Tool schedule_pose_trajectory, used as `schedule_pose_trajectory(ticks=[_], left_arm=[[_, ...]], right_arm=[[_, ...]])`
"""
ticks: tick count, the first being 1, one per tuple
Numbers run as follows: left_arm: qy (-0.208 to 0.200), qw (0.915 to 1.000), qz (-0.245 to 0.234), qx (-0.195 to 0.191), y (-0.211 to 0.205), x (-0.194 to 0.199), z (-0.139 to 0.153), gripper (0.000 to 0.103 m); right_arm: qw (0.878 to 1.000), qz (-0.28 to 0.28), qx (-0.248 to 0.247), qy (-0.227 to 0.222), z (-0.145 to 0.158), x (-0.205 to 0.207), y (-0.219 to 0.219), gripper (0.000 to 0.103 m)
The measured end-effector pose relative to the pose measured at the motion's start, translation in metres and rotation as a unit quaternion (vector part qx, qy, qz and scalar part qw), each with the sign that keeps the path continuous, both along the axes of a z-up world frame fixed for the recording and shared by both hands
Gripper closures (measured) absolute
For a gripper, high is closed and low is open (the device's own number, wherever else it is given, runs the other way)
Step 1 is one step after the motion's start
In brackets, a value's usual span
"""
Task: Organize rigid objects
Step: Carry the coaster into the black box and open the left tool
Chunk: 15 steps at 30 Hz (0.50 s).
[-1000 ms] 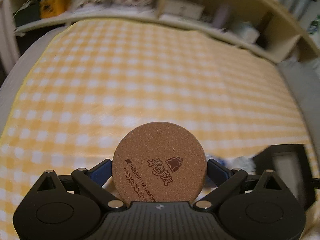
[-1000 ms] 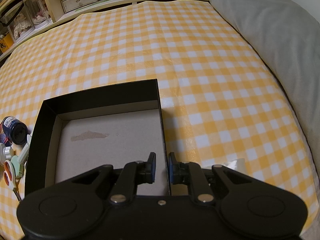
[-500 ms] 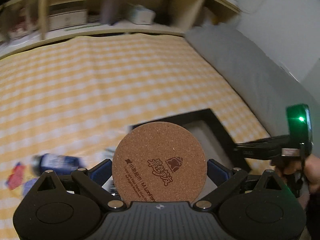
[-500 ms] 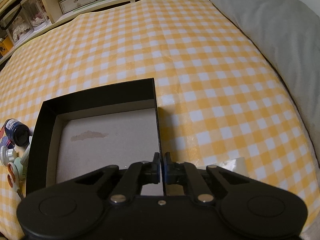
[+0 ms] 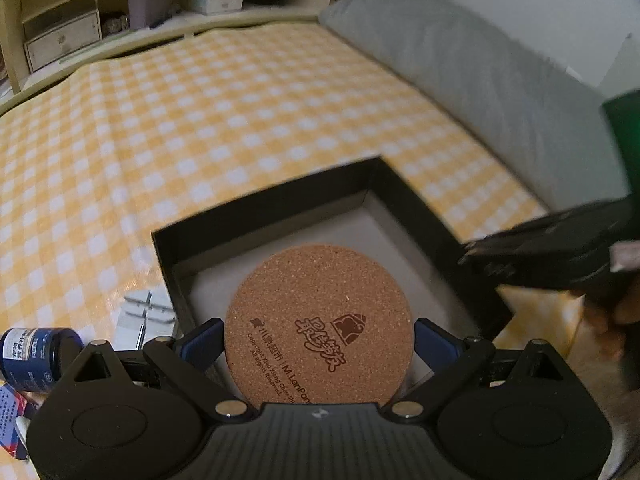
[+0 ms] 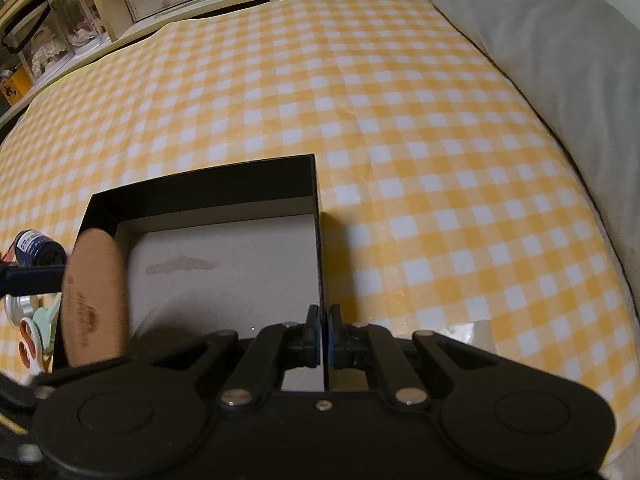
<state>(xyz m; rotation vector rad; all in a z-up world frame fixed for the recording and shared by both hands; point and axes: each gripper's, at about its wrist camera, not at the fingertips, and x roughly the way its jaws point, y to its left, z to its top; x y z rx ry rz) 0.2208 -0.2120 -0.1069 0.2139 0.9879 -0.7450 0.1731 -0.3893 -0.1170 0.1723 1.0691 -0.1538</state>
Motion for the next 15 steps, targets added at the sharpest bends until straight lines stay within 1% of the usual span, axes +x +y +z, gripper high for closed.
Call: schedule_pose_trajectory(ticks=[3, 5, 12, 15], left_arm=[[0.001, 0.9997, -0.004, 0.026, -0.0004, 0.002, -0.0097, 0.004], [-0.005, 0.9995, -0.014, 0.027, 0.0012, 0.0011, -0.0108, 0.004], [-0.015, 0.9989, -0.026, 0.035, 0.0013, -0.0012, -0.0121, 0.003], [-0.009, 0.9989, -0.028, 0.035, 0.0017, -0.0009, -0.0113, 0.002]], right_arm=[[1.0, 0.003, -0.001, 0.001, 0.0003, -0.0016, 0.0016, 0.099], [1.0, 0.004, 0.003, 0.002, 0.0008, -0.0002, 0.0004, 0.099], [1.0, 0.005, 0.003, 0.003, 0.001, 0.0027, -0.0027, 0.099], [1.0, 0.006, 0.002, 0.003, 0.0009, 0.0027, -0.0027, 0.099]])
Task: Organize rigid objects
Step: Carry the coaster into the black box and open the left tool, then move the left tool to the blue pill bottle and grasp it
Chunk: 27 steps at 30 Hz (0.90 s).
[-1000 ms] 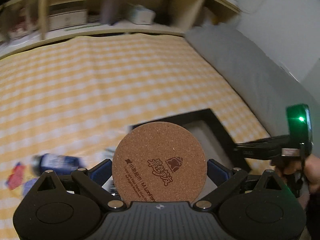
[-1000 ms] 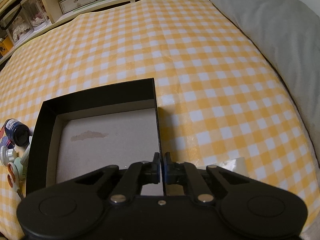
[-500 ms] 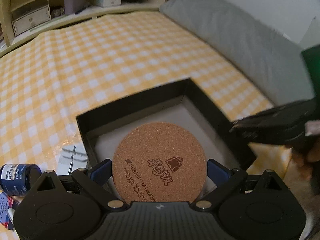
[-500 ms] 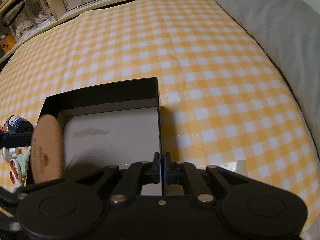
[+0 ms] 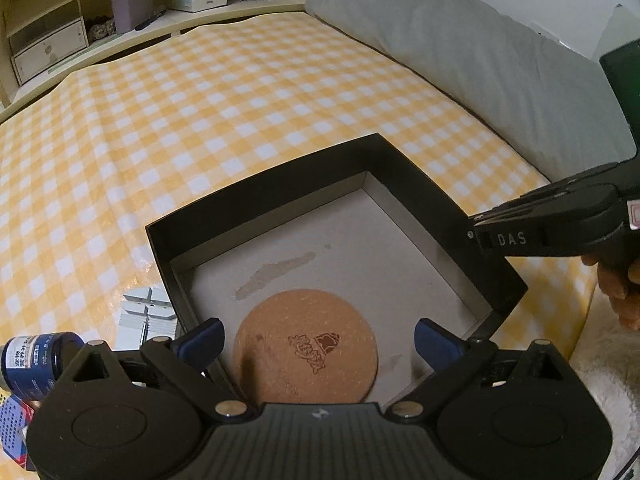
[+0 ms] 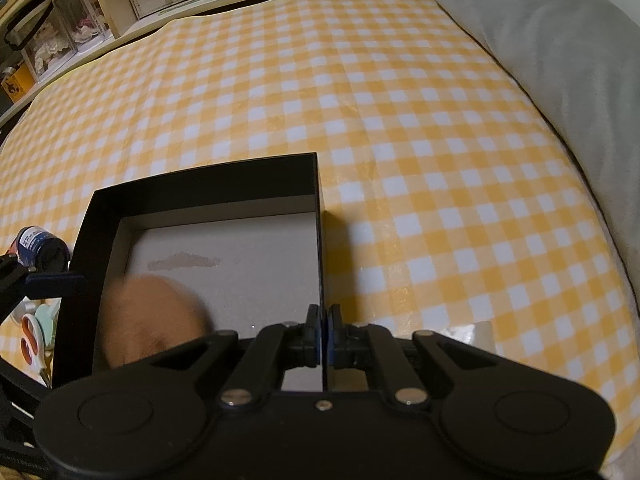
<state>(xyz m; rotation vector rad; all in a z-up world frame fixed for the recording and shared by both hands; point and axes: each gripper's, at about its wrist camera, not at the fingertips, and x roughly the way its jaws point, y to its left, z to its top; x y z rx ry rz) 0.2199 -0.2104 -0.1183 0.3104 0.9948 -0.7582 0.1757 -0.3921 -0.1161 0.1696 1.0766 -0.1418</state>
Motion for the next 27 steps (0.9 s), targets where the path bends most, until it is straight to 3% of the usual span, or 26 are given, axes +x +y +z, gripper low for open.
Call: schedule_pose_trajectory(ticks=[10, 17, 27], left_arm=[[0.002, 1.0, 0.005, -0.007, 0.002, 0.0, 0.003, 0.002], [-0.032, 0.9977, 0.02, -0.056, 0.014, 0.003, 0.032, 0.0], [-0.104, 0.9814, 0.124, -0.104, 0.061, 0.033, 0.074, 0.0]], right_arm=[[1.0, -0.001, 0.0, 0.0, 0.0, 0.0, 0.0, 0.099], [1.0, 0.0, 0.0, 0.0, 0.0, 0.001, -0.001, 0.099], [1.0, 0.0, -0.001, 0.001, 0.0, 0.001, -0.001, 0.099]])
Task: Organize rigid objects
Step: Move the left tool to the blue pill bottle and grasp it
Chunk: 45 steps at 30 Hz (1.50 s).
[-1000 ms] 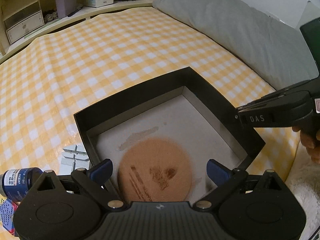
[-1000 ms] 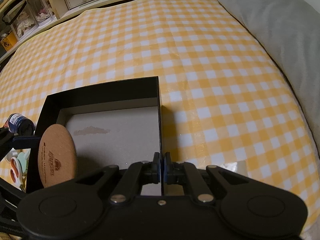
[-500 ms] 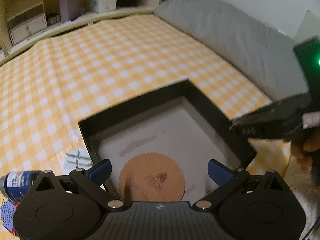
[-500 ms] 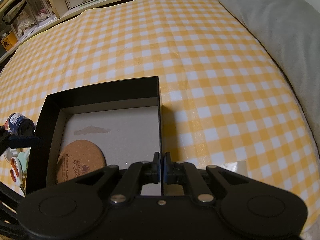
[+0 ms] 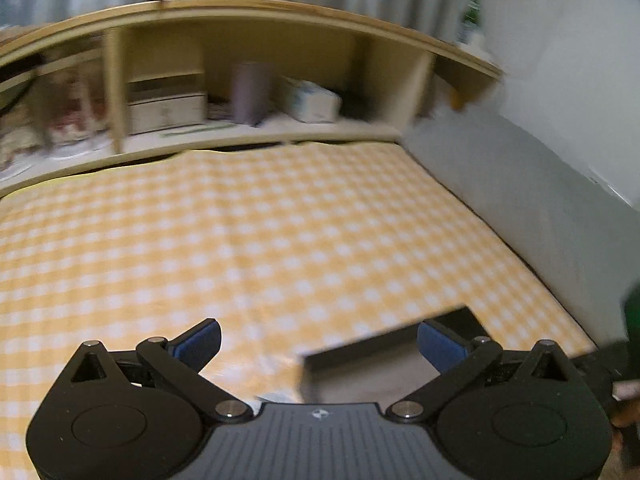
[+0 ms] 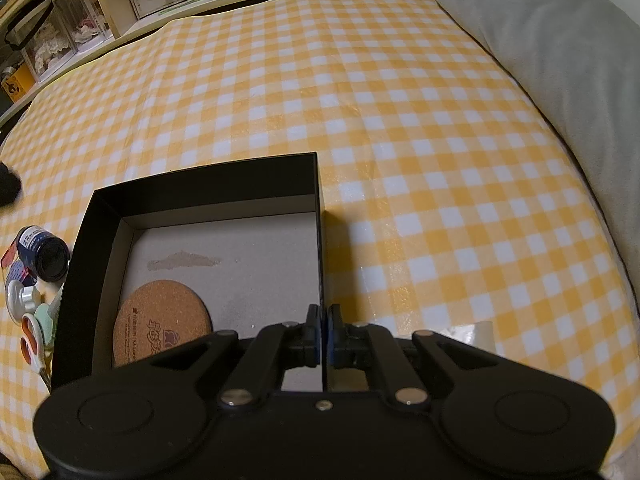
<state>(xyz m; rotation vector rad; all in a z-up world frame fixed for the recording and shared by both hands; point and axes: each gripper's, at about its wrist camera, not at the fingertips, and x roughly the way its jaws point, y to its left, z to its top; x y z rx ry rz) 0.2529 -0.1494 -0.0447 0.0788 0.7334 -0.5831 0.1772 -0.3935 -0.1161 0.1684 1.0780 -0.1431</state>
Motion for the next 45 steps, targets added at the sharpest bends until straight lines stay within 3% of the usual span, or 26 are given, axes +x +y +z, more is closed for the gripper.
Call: schedule_pose_trajectory(ticks=[5, 9, 17, 22, 26, 36, 40, 45], left_arm=[[0.007, 0.9976, 0.068, -0.01, 0.038, 0.026, 0.001, 0.0], [0.045, 0.9912, 0.122, -0.026, 0.068, 0.044, -0.011, 0.002], [0.164, 0.9651, 0.2, -0.043, 0.112, 0.071, -0.048, 0.02], [0.189, 0.9523, 0.236, -0.041, 0.13, 0.072, -0.059, 0.03], [0.22, 0.938, 0.255, -0.082, 0.144, 0.072, -0.068, 0.038], [0.215, 0.9293, 0.288, -0.085, 0.154, 0.065, -0.083, 0.042], [0.201, 0.934, 0.281, -0.091, 0.153, 0.068, -0.087, 0.05], [0.193, 0.9412, 0.266, -0.077, 0.147, 0.077, -0.093, 0.05]], right_arm=[[1.0, -0.001, 0.001, -0.001, 0.0, 0.0, 0.0, 0.099], [1.0, 0.0, 0.0, 0.0, 0.0, 0.0, 0.0, 0.099], [1.0, 0.002, -0.001, 0.002, -0.004, -0.003, 0.001, 0.099], [1.0, 0.002, -0.002, 0.003, -0.004, -0.003, 0.001, 0.099], [1.0, 0.002, -0.002, 0.003, -0.004, -0.002, 0.001, 0.099], [1.0, 0.002, -0.002, 0.004, -0.005, -0.003, 0.0, 0.098], [1.0, 0.003, -0.003, 0.006, -0.009, -0.006, -0.001, 0.098], [1.0, 0.005, -0.004, 0.012, -0.013, -0.002, -0.007, 0.098]])
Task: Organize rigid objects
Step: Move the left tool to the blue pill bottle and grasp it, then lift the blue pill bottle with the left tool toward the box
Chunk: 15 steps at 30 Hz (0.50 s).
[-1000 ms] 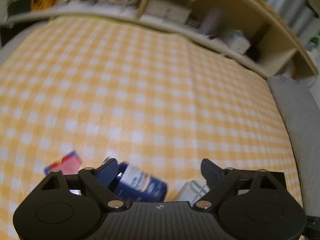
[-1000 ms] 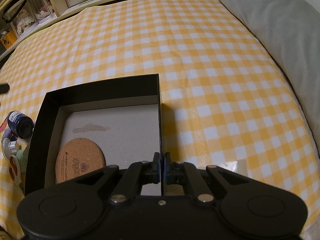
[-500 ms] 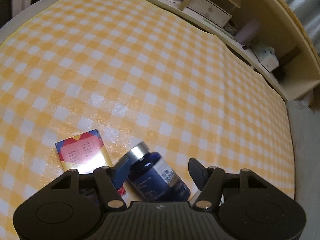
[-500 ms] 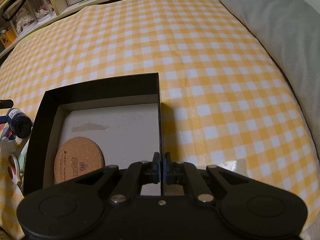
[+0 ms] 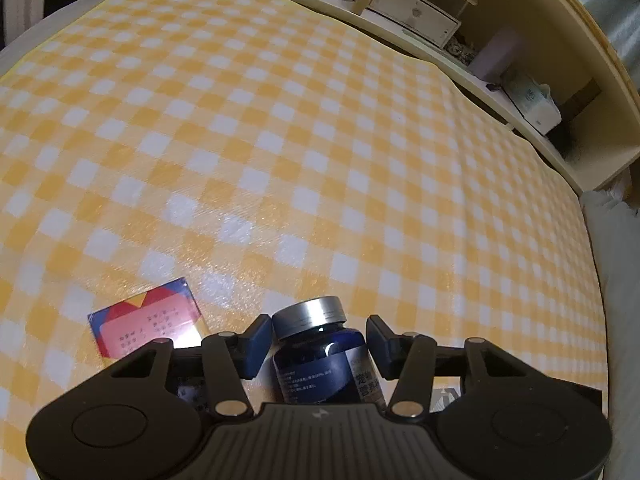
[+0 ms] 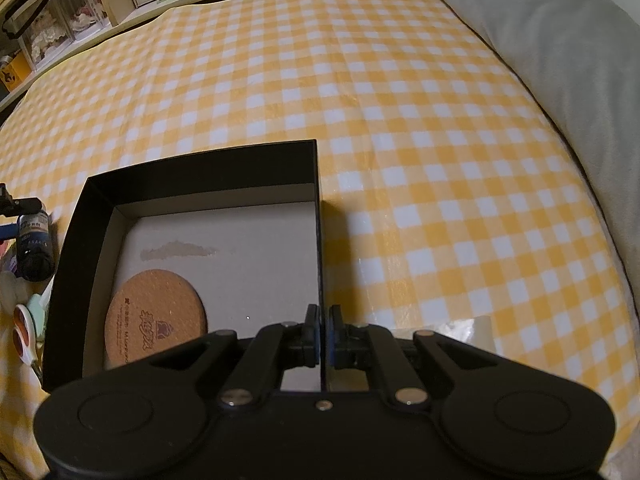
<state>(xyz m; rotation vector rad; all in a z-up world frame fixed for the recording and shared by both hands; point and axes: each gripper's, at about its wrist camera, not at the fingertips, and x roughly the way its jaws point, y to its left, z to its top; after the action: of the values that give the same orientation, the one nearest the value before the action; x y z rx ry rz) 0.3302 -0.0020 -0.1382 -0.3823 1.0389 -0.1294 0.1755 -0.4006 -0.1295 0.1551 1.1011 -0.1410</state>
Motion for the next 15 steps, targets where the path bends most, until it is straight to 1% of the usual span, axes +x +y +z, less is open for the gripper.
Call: schedule_pose_trajectory(ticks=[3, 7, 12, 15], left_arm=[[-0.005, 0.9999, -0.009, 0.004, -0.004, 0.006, -0.002, 0.051], [-0.017, 0.9997, -0.01, 0.015, -0.006, 0.011, -0.005, 0.05], [-0.006, 0.9999, -0.013, 0.005, -0.005, 0.015, -0.01, 0.051], [-0.007, 0.9999, -0.011, 0.007, -0.007, 0.015, -0.008, 0.052]], right_arm=[[1.0, 0.001, -0.001, 0.003, -0.003, 0.002, -0.001, 0.098], [1.0, 0.001, -0.002, 0.006, -0.004, 0.002, -0.002, 0.098], [1.0, 0.001, -0.002, 0.006, -0.004, 0.003, 0.0, 0.098], [1.0, 0.001, -0.004, 0.009, -0.006, 0.005, 0.004, 0.098]])
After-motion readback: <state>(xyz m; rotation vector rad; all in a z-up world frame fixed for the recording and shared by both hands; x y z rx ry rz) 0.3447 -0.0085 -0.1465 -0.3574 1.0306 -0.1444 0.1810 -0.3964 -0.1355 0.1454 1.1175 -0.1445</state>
